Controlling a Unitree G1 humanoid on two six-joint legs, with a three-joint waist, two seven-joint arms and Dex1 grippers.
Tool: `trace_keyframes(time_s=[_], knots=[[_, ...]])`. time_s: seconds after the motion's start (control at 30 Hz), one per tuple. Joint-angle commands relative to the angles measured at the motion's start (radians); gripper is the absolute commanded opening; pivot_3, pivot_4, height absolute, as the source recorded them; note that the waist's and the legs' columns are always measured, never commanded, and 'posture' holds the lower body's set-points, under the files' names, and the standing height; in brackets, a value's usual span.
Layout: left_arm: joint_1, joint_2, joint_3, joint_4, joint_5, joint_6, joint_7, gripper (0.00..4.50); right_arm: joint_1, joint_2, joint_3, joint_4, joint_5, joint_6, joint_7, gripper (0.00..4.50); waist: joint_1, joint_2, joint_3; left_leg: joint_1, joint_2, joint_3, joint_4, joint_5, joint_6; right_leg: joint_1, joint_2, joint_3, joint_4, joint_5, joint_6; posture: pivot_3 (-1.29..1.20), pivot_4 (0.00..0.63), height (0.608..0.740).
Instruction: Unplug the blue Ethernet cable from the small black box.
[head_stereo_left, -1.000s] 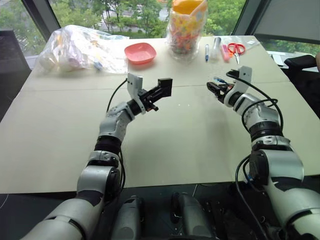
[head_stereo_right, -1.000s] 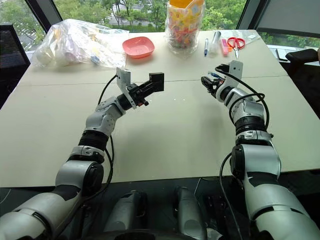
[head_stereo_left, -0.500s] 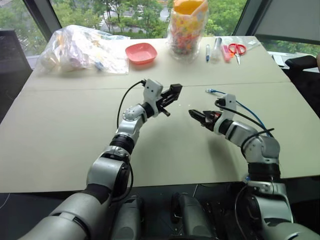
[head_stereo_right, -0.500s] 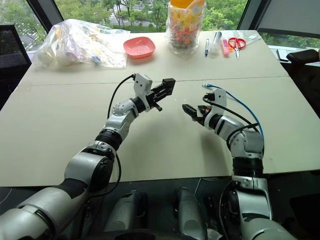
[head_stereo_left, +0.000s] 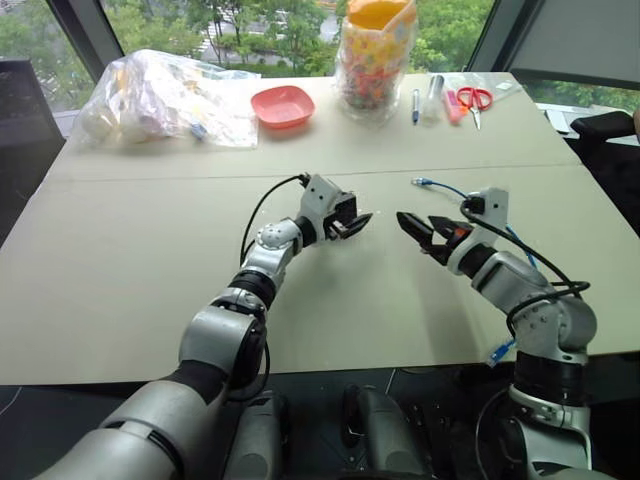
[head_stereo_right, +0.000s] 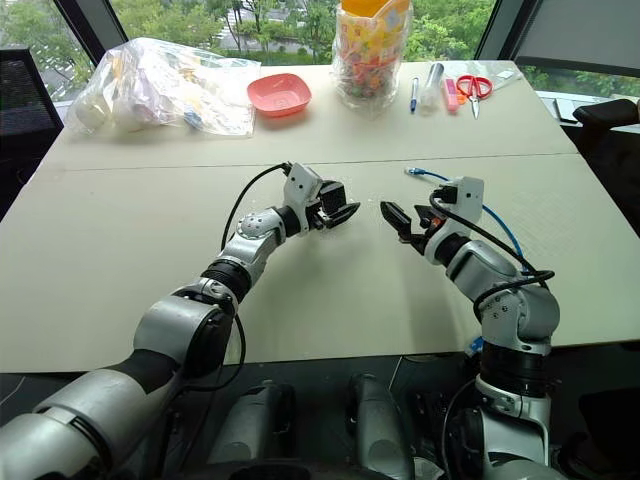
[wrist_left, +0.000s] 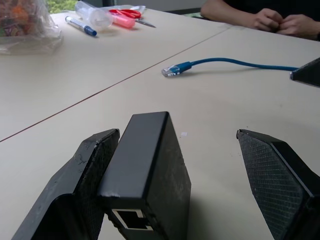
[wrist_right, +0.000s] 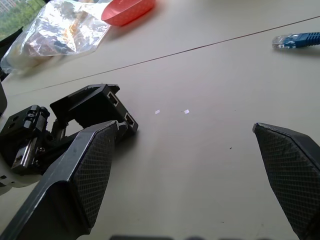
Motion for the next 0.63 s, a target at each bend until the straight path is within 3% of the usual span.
trace_keyframes(time_s=[0.03,0.17,0.33,0.63], knots=[[0.008,0.035,0.039,-0.106,-0.069,0.069,-0.12,3.89,0.02,-0.021,-0.018,-0.064,0.026,-0.033,0.034,4.5,-0.001,0.0,0.0,0.0,0.0,0.0,0.0,0.0,0.0,0.0,0.0,0.0,0.0,0.0,0.0,0.0,0.15,0.74],[0.168,0.127,0.061,-0.504,-0.21,0.379,-0.241,3.89,0.081,-0.059,-0.01,-0.111,0.048,-0.047,0.111,4.5,-0.008,0.0,0.0,0.0,0.001,0.0,-0.001,0.0,0.0,0.0,0.001,0.0,0.0,0.0,0.0,0.0,0.15,0.74],[0.445,0.271,0.066,-1.031,-0.285,0.679,-0.158,3.89,0.141,-0.107,0.002,-0.15,0.069,-0.07,0.192,4.5,-0.003,0.001,0.0,0.002,0.002,0.0,-0.001,0.0,0.0,0.001,0.002,0.002,0.001,0.0,-0.001,0.0,0.15,0.74],[0.661,0.355,0.201,-1.321,-0.384,0.939,0.068,3.89,0.22,-0.224,0.066,-0.224,0.042,-0.108,0.313,4.5,0.016,0.001,0.0,0.001,0.001,0.0,0.001,0.0,-0.001,0.002,0.0,0.001,-0.002,-0.002,-0.004,0.0,0.15,0.74]])
